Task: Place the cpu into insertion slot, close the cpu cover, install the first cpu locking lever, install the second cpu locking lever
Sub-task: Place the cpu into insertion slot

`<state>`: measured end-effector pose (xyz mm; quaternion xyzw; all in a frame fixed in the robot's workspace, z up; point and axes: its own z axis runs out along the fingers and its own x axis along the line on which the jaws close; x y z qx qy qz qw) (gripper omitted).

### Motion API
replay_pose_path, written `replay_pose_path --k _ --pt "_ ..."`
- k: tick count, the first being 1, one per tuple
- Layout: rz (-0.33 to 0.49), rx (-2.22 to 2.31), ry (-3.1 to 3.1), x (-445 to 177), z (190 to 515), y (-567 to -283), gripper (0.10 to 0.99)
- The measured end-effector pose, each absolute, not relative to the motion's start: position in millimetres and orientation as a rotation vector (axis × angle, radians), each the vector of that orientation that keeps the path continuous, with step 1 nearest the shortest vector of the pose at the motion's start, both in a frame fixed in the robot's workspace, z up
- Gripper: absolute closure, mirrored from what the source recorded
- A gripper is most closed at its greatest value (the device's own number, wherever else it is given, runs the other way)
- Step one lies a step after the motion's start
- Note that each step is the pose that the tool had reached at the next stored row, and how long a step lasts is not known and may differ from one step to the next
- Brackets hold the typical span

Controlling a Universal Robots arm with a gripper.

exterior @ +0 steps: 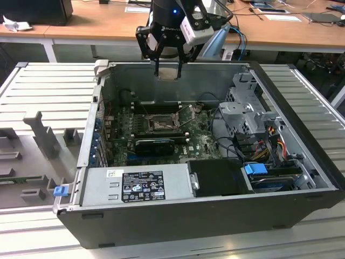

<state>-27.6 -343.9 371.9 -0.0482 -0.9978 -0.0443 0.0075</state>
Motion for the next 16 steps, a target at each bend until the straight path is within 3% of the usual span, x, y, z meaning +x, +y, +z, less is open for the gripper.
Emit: replay_pose_path --k 16 --pt "-0.139 -0.228 -3.117 -27.7 371.2 -343.9 0.561"
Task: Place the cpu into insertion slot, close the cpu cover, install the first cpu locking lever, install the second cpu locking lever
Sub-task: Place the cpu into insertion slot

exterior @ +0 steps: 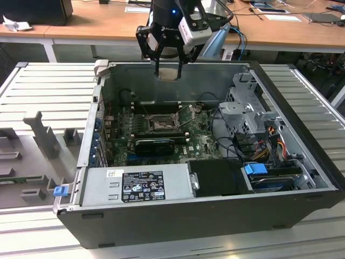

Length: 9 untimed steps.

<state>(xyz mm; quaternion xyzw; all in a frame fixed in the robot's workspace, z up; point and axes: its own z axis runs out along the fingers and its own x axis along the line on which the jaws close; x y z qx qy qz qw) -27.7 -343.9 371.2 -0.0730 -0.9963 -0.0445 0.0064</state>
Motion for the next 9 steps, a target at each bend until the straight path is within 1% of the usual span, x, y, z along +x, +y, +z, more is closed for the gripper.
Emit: replay_pose_path --k 9 --pt "-0.139 -0.264 -3.116 -27.6 369.8 -343.9 0.561"
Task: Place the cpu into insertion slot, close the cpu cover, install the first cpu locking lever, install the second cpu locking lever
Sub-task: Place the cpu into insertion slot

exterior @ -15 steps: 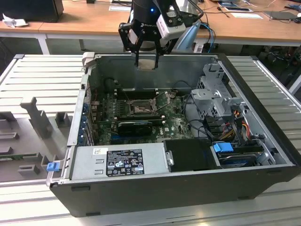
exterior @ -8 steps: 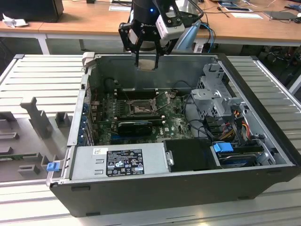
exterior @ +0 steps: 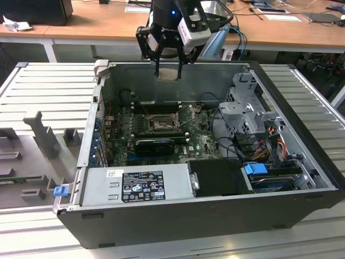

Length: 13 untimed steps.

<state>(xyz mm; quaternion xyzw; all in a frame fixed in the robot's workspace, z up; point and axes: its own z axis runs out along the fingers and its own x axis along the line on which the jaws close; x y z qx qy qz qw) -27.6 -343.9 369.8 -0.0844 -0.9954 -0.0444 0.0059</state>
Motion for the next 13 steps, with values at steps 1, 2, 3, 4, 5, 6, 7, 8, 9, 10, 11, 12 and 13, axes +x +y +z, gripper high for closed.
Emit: replay_pose_path --k 1,2,3,4,5,6,7,8,9,10,11,12,13 --pt "-0.139 -0.285 -3.114 -27.6 369.7 -343.9 0.561" --pt "-0.139 -0.306 -3.113 -27.6 369.7 -343.9 0.561" --pt "-0.139 -0.327 -3.111 -27.7 369.6 -343.9 0.561" --pt "-0.139 -0.346 -3.11 -27.7 369.5 -343.9 0.561" --pt "-0.139 -0.361 -3.109 -27.7 369.5 -343.9 0.561" --pt "-0.139 -0.379 -3.107 -27.6 369.4 -343.9 0.561" --pt "-0.14 -0.393 -3.106 -27.6 369.3 -343.9 0.561" --pt "-0.14 -0.41 -3.104 -27.7 369.2 -343.9 0.561" --pt "-0.14 -0.424 -3.102 -27.7 369.2 -343.9 0.561" --pt "-0.14 -0.439 -3.101 -27.6 369.1 -343.9 0.561" --pt "-0.14 -0.455 -3.099 -27.6 369.1 -343.9 0.561" --pt "-0.14 -0.467 -3.098 -27.7 369.0 -343.9 0.561" --pt "-0.14 -0.48 -3.096 -27.6 369.0 -343.9 0.561"
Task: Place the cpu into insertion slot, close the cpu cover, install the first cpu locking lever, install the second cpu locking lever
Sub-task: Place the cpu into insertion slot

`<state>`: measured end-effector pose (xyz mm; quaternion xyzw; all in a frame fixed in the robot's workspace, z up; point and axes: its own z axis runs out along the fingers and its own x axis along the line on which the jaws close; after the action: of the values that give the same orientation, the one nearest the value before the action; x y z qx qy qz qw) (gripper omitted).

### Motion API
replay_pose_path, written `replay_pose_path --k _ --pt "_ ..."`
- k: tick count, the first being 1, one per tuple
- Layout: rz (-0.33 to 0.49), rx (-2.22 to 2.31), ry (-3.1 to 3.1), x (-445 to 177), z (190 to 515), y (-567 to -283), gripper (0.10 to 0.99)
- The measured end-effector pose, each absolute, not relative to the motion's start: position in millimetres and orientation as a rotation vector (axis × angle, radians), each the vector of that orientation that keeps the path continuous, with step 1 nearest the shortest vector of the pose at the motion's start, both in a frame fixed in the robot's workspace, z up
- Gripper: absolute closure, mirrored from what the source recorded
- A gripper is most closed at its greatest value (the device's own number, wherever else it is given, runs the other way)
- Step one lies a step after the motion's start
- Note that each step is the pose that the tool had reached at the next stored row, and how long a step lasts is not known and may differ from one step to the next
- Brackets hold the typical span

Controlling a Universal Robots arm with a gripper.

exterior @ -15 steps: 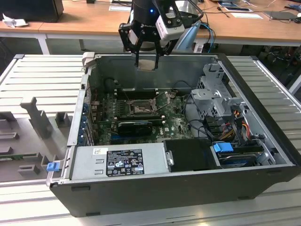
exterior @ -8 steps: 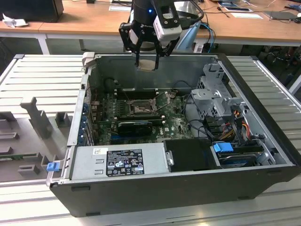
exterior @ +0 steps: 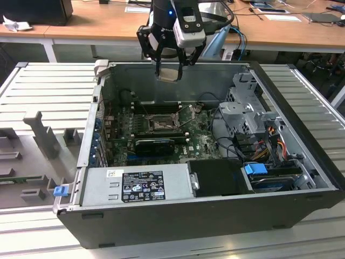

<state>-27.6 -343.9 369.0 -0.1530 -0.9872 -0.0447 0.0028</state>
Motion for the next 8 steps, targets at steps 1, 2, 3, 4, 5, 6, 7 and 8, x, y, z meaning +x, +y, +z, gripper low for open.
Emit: replay_pose_path --k 1,2,3,4,5,6,7,8 --pt "-0.14 -0.493 -3.094 -27.6 369.0 -343.9 0.561" --pt "-0.14 -0.508 -3.092 -27.6 368.9 -343.9 0.561" --pt "-0.14 -0.518 -3.091 -27.6 368.9 -343.9 0.561" --pt "-0.14 -0.533 -3.089 -27.6 368.8 -343.9 0.561" --pt "-0.14 -0.544 -3.087 -27.6 368.8 -343.9 0.561" --pt "-0.14 -0.561 -3.085 -27.7 368.8 -343.9 0.561" --pt "-0.14 -0.574 -3.083 -27.6 368.7 -343.9 0.561" --pt "-0.14 -0.593 -3.08 -27.7 368.7 -343.9 0.561"
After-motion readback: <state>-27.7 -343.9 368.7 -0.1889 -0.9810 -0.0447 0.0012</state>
